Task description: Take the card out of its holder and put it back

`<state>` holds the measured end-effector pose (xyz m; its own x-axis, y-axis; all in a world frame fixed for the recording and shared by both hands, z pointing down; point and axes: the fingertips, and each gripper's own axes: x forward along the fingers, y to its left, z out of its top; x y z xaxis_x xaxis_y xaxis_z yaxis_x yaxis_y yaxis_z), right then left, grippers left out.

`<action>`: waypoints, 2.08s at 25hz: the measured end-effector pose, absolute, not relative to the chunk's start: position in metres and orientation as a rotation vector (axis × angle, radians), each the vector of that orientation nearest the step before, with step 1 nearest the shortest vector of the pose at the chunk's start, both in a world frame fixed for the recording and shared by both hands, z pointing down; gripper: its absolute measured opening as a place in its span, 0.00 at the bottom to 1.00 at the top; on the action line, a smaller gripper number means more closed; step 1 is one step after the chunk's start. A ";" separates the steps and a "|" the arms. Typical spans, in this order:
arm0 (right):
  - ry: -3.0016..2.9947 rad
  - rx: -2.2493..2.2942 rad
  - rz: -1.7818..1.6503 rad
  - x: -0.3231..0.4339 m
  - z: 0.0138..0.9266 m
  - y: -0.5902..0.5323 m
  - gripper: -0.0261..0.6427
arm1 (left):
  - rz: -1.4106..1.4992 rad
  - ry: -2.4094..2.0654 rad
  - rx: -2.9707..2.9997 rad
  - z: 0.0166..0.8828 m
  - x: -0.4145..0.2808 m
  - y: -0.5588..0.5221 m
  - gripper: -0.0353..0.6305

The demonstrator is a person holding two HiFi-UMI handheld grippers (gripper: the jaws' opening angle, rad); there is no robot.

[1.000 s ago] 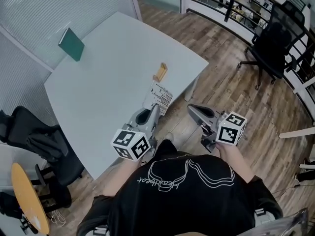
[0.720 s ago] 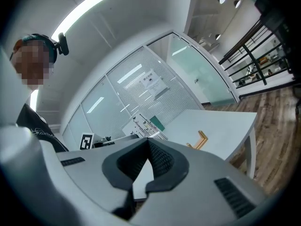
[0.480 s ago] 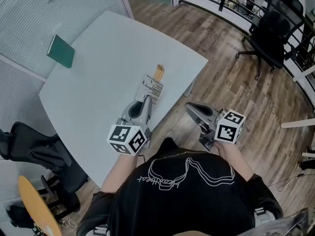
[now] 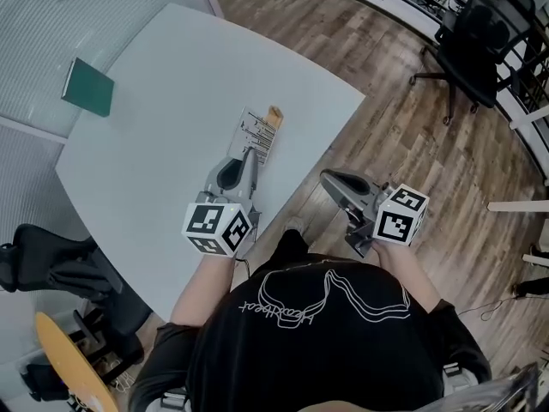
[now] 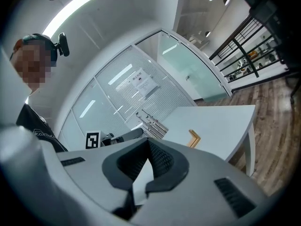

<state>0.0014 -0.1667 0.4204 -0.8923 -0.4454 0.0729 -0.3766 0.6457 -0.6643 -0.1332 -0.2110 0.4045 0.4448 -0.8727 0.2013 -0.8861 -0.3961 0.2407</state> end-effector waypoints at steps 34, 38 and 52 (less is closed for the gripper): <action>2.644 -0.842 -1.321 0.012 0.504 -0.216 0.05 | 0.205 -1.527 2.336 0.496 -0.155 -0.316 0.09; 2.637 -0.835 -1.334 0.010 0.506 -0.218 0.05 | 0.221 -1.520 2.350 0.498 -0.151 -0.317 0.09; 2.626 -0.832 -1.358 0.014 0.513 -0.218 0.05 | 0.322 -1.519 2.338 0.517 -0.144 -0.317 0.09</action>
